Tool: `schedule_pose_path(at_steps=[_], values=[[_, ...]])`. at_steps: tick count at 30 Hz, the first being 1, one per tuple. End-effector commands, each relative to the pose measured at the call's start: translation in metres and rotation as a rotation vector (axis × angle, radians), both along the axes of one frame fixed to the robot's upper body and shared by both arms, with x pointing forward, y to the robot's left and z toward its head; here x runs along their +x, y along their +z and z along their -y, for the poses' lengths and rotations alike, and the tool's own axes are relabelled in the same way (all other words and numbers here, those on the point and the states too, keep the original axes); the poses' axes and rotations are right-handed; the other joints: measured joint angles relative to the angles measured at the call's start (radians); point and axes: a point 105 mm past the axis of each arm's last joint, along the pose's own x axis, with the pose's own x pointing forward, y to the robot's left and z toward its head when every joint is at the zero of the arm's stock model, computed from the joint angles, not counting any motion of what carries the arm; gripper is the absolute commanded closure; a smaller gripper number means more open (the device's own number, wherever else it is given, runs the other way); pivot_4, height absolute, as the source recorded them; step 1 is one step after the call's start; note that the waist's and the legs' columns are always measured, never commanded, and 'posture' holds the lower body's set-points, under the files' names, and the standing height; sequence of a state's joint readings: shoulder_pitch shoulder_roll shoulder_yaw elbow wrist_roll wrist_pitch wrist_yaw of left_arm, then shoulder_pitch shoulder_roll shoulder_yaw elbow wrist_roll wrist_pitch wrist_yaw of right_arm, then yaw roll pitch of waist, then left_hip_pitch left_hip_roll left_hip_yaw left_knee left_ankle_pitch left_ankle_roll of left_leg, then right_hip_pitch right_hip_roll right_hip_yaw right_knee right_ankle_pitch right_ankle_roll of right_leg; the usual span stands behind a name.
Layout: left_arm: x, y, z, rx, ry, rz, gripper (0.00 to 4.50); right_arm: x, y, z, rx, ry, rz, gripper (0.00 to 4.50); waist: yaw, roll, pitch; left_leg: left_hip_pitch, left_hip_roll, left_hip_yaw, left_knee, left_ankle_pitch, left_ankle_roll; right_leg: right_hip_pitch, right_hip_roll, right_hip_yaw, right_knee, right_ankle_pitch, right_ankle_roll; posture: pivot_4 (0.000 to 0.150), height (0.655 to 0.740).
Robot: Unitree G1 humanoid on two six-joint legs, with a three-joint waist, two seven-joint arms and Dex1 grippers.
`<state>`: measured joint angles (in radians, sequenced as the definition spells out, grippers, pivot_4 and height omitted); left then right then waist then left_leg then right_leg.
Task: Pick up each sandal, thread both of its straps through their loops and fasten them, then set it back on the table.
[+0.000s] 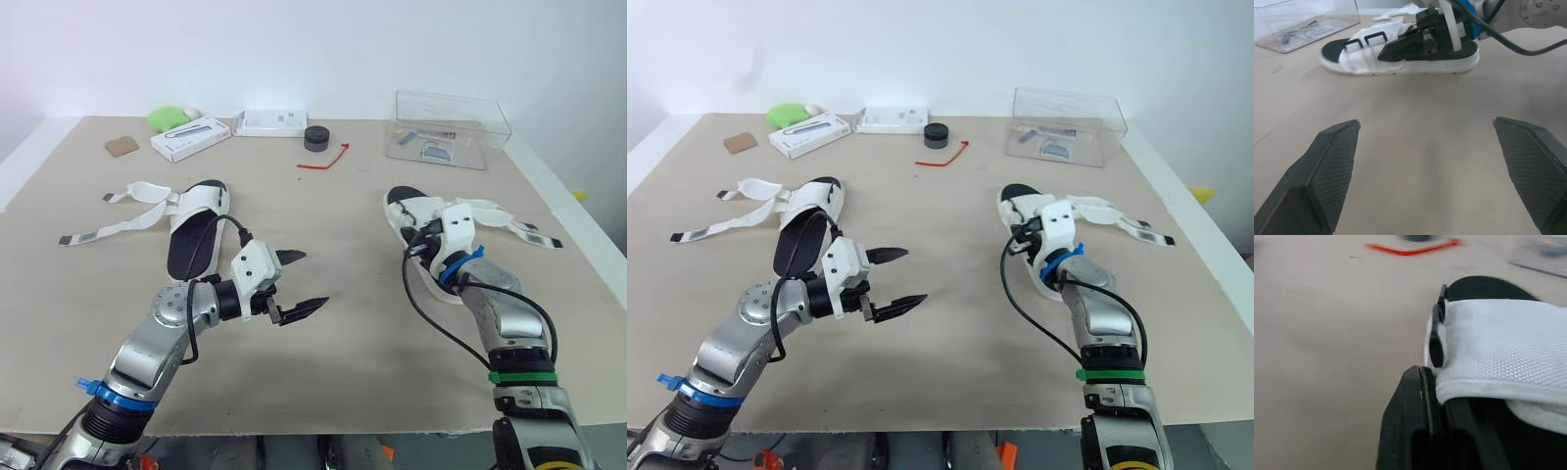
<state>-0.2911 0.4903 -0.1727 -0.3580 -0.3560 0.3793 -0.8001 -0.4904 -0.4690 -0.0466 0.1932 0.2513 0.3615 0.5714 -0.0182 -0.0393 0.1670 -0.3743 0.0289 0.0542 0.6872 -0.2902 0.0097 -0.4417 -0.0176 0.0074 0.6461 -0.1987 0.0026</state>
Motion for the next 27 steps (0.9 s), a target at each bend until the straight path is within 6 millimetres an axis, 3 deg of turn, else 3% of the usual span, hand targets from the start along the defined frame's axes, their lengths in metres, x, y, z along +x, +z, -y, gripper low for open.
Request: schedule_pose_path(at_steps=[1,4,6,9,12,16,20,27], values=[[-0.005,0.016,-0.018,-0.002,-0.007,0.036,0.00,-0.037,0.034,-0.051,-0.049,0.430,0.101,4.47,-0.004,0.000,0.000,0.000,0.000,0.000,0.000,0.000,0.000,0.000,0.000,0.000,0.000,0.000,0.000,0.150,0.7400],[-0.009,0.016,-0.029,0.031,-0.018,0.026,0.00,-0.077,0.028,-0.072,-0.144,0.740,0.060,4.47,-0.004,0.003,0.002,-0.001,0.001,-0.001,-0.001,-0.001,0.001,-0.001,0.001,-0.001,0.000,-0.001,0.000,0.150,0.7400],[-0.013,0.016,-0.034,0.054,-0.040,0.016,0.00,-0.106,0.015,-0.077,-0.241,0.945,0.004,4.47,-0.003,0.003,0.002,-0.001,0.000,-0.002,-0.001,-0.001,0.002,0.000,0.000,-0.003,0.000,-0.002,0.000,0.150,0.7400],[-0.018,0.015,-0.036,0.071,-0.069,0.000,0.00,-0.130,0.004,-0.077,-0.335,1.138,-0.037,4.47,0.001,0.003,0.003,-0.001,-0.001,-0.003,0.000,-0.001,0.002,0.001,-0.003,-0.005,-0.001,-0.003,0.001,0.150,0.7400],[-0.022,0.012,-0.036,0.083,-0.085,-0.010,0.00,-0.134,0.001,-0.077,-0.370,1.208,-0.036,4.47,0.000,0.003,0.004,-0.001,-0.003,-0.001,0.001,-0.001,0.001,0.001,-0.005,-0.006,-0.001,-0.002,0.003,0.150,0.7400],[-0.021,0.010,-0.035,0.086,-0.078,-0.004,0.00,-0.123,-0.002,-0.077,-0.380,1.188,-0.010,4.47,0.001,0.002,0.004,-0.001,-0.003,-0.001,0.002,-0.001,0.001,0.001,-0.004,-0.005,-0.001,-0.004,0.009,0.150,0.7400],[-0.020,0.008,-0.035,0.090,-0.068,-0.002,0.00,-0.116,-0.001,-0.077,-0.365,1.154,-0.009,4.47,0.001,0.002,0.004,0.000,-0.001,-0.002,0.002,0.000,0.000,0.001,-0.002,-0.004,0.000,-0.003,0.005,0.150,0.7400],[-0.020,0.004,-0.033,0.091,-0.069,-0.009,0.00,-0.122,-0.007,-0.077,-0.319,1.140,-0.059,4.47,0.001,0.002,0.004,0.000,-0.001,-0.003,0.002,0.000,0.000,0.001,-0.002,-0.004,0.000,-0.001,0.000,0.150,0.7400]])
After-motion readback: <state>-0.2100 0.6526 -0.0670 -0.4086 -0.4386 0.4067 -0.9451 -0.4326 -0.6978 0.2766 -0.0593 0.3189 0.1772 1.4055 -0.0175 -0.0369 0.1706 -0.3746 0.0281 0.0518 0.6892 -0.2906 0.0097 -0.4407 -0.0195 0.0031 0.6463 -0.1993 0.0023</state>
